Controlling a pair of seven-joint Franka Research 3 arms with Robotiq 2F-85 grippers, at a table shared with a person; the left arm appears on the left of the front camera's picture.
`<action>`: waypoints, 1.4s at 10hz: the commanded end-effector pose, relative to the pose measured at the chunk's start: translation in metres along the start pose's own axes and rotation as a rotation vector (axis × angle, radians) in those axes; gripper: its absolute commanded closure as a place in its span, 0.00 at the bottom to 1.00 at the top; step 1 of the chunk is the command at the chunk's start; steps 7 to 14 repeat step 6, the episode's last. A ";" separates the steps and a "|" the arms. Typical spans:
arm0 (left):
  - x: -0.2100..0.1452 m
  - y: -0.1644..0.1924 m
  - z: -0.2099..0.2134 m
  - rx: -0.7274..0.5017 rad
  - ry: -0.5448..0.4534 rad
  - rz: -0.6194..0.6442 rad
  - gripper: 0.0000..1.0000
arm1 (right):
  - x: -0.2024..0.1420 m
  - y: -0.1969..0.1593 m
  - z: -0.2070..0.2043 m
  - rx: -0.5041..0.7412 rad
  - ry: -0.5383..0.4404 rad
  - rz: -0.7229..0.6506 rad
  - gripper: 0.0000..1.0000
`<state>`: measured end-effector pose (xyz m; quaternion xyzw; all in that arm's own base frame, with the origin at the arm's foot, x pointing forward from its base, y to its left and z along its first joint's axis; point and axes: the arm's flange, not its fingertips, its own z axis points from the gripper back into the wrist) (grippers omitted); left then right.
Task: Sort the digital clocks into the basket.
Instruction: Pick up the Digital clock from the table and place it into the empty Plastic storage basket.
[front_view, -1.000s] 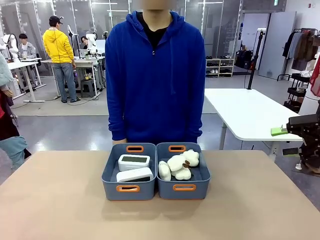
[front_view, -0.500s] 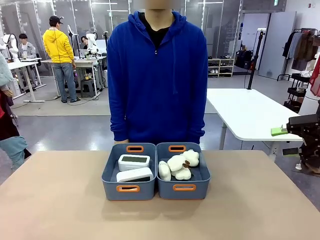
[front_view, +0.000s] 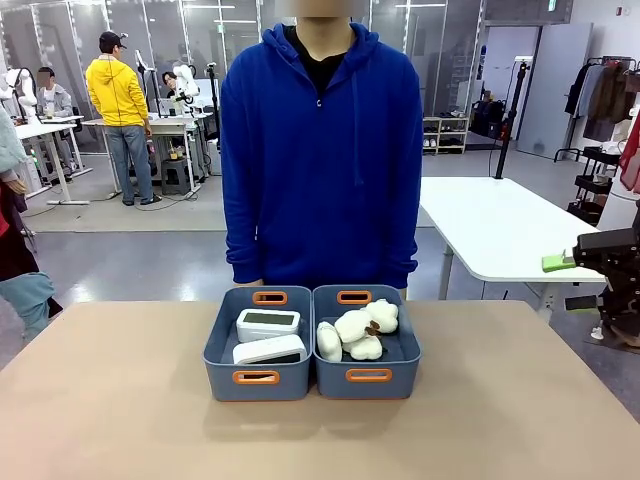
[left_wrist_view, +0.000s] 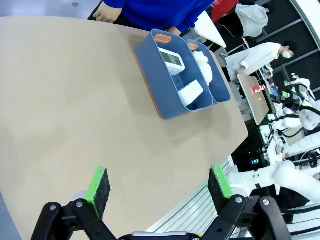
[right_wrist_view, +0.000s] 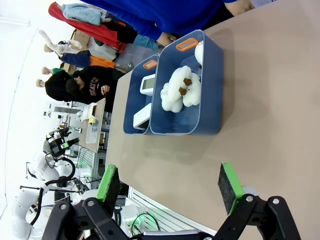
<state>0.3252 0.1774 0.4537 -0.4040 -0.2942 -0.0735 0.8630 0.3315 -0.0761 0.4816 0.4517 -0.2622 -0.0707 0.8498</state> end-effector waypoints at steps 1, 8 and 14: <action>0.001 0.001 0.002 0.004 0.018 -0.008 0.00 | 0.000 0.000 -0.004 0.002 -0.014 0.001 0.00; 0.001 0.001 0.002 0.004 0.018 -0.008 0.00 | 0.000 0.000 -0.004 0.002 -0.014 0.001 0.00; 0.001 0.001 0.002 0.004 0.018 -0.008 0.00 | 0.000 0.000 -0.004 0.002 -0.014 0.001 0.00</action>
